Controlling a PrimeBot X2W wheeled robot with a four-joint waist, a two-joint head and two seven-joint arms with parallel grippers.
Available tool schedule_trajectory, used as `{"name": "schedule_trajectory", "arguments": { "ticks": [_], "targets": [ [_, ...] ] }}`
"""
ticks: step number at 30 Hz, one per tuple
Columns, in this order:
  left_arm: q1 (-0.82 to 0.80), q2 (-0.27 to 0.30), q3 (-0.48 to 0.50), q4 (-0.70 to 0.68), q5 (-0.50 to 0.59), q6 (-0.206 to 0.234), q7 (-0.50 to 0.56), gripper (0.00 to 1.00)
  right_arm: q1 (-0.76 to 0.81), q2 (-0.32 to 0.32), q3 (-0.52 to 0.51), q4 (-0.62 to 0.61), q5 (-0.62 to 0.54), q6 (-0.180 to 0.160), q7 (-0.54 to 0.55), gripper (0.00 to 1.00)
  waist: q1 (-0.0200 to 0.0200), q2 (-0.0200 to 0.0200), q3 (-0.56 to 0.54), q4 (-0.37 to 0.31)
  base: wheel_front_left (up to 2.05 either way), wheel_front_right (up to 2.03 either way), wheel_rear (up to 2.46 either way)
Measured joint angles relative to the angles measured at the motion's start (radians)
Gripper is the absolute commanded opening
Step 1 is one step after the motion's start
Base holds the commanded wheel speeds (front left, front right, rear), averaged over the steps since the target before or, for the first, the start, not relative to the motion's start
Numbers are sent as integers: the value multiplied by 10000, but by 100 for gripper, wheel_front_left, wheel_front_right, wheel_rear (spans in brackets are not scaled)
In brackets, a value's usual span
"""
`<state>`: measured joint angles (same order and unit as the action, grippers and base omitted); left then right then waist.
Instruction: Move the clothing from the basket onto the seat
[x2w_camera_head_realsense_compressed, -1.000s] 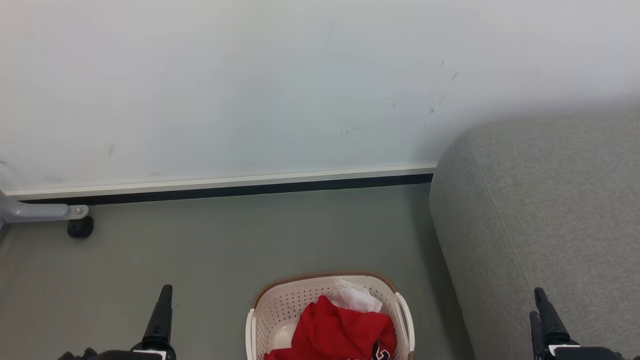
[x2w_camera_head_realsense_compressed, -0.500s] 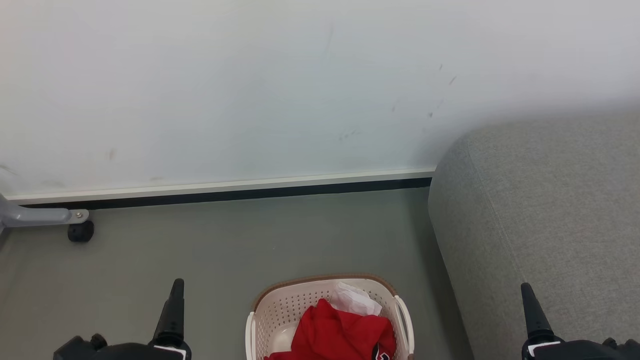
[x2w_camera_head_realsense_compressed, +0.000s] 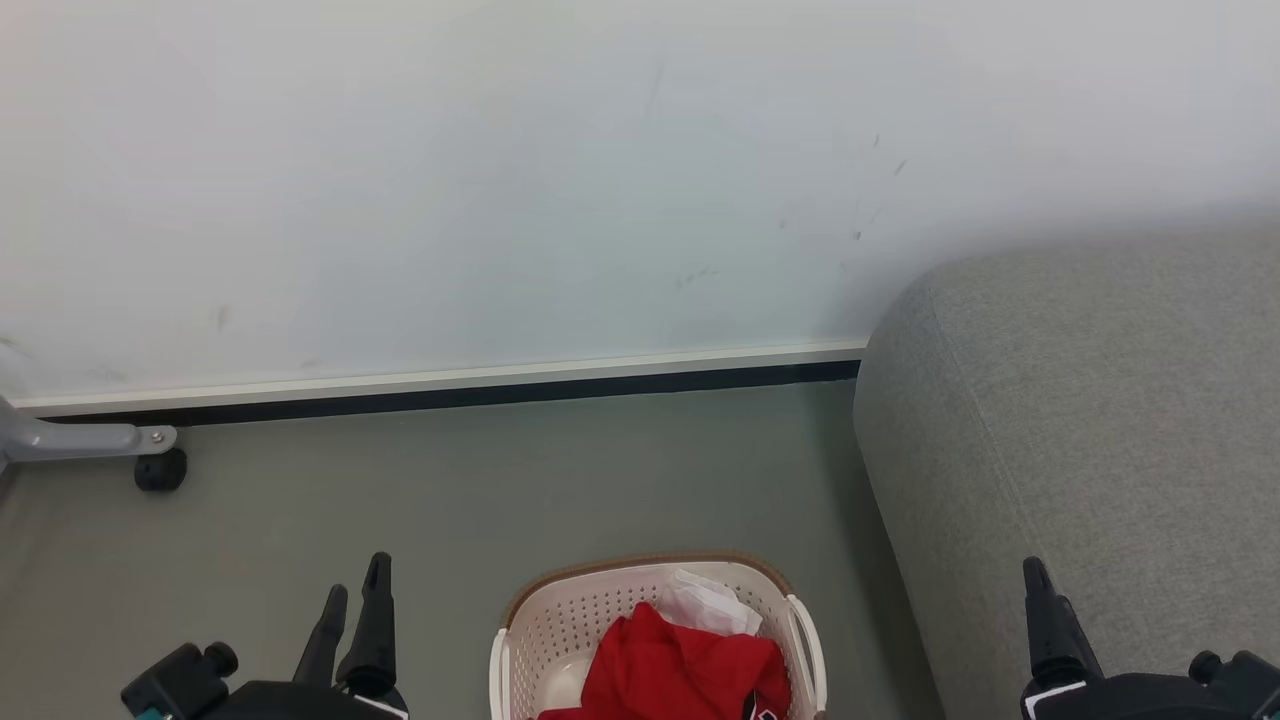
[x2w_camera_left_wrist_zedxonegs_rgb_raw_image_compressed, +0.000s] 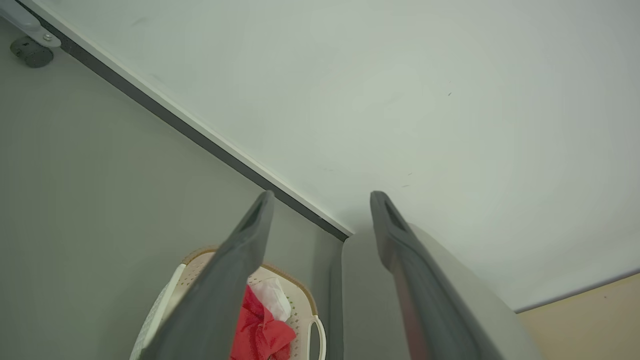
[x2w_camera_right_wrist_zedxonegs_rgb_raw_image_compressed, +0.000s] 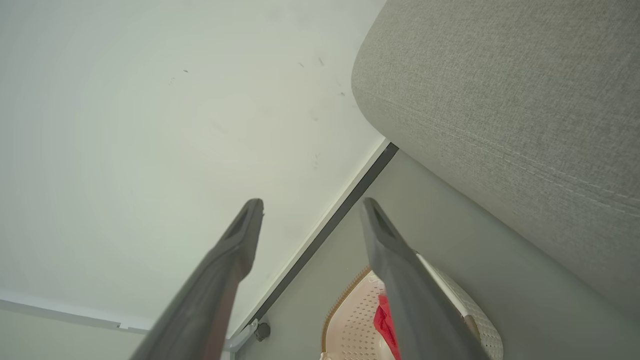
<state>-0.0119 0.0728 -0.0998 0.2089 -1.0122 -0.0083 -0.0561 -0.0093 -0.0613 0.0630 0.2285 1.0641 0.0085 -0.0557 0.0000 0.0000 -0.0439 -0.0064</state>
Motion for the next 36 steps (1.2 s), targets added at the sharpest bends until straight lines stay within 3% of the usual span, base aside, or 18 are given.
{"name": "schedule_trajectory", "arguments": {
  "ticks": [15,36],
  "targets": [
    [221,376,-370,-130,2686,351,-447,100,118,-284,692,-215,-2029,-303,-470,100,0,0,-77,-66,0,0,0],
    [822,405,-355,-301,5908,805,-1185,100,379,-560,1641,-449,-4537,-715,-1177,100,0,0,-256,-134,0,0,0]
  ]
}}
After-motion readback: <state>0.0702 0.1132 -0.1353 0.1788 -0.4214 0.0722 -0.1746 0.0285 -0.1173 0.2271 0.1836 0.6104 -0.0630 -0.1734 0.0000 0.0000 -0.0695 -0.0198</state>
